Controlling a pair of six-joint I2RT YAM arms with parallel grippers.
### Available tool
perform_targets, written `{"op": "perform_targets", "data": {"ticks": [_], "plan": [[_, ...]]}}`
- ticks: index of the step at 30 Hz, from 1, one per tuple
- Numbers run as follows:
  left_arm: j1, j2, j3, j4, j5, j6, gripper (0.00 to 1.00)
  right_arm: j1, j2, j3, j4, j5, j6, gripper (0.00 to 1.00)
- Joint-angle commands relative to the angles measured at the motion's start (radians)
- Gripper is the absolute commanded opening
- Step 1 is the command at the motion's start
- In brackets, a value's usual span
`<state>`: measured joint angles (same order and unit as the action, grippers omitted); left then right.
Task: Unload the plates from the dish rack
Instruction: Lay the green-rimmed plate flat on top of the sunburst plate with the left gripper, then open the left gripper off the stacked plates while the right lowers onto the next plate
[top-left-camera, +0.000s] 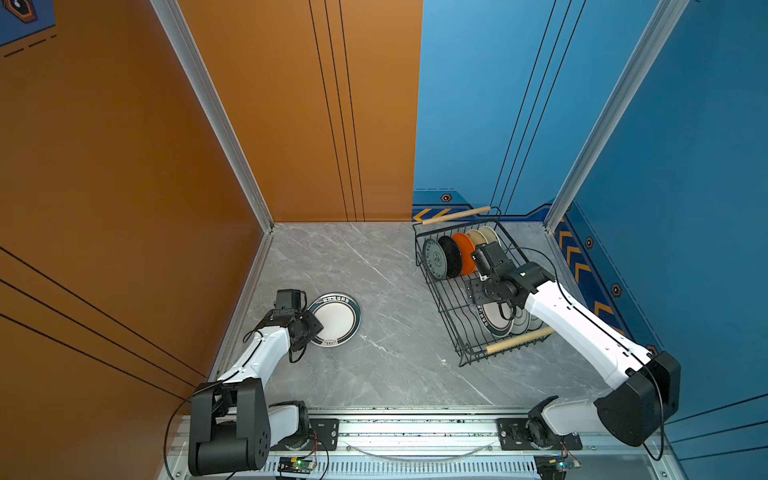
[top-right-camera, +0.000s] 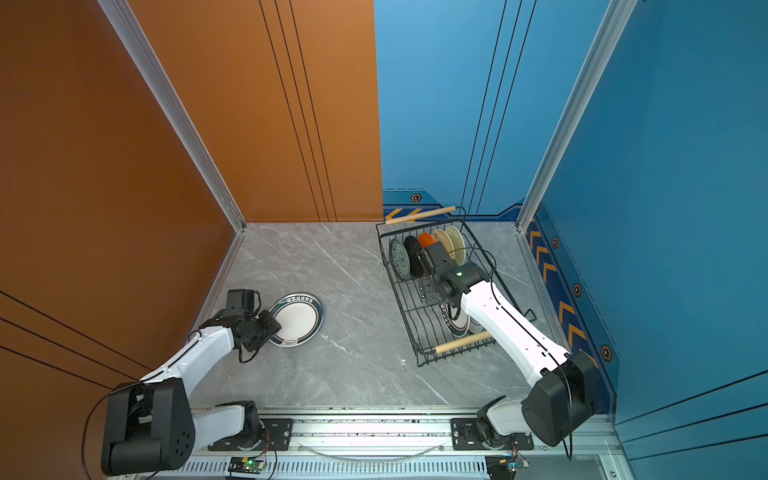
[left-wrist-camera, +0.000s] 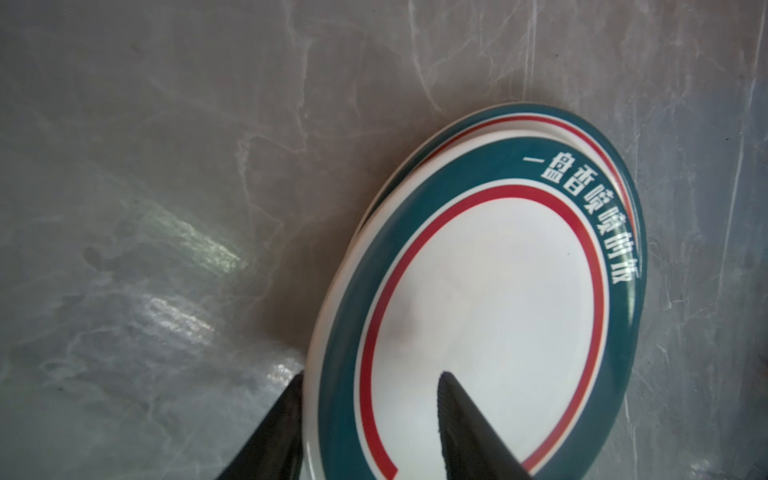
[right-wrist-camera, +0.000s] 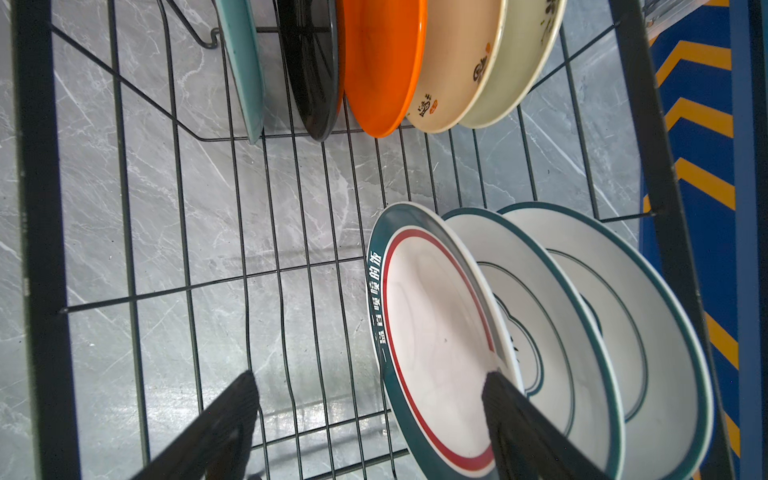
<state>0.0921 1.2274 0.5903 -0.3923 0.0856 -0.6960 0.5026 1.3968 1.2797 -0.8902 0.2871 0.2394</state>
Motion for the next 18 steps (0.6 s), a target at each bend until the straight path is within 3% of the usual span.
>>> {"op": "perform_targets", "data": {"ticks": [1,11,18], "plan": [[-0.005,0.012,0.006,0.013,-0.004,0.018,0.55,-0.010,-0.030,-0.018,-0.021,-0.015,0.000,0.83],[-0.023,0.048,0.012,0.071,0.012,0.020,0.67,-0.028,-0.038,-0.034,-0.019,-0.041,-0.008,0.85],[-0.035,0.093,0.037,0.086,0.026,0.028,0.70,-0.052,-0.059,-0.049,-0.018,-0.066,-0.015,0.87]]}}
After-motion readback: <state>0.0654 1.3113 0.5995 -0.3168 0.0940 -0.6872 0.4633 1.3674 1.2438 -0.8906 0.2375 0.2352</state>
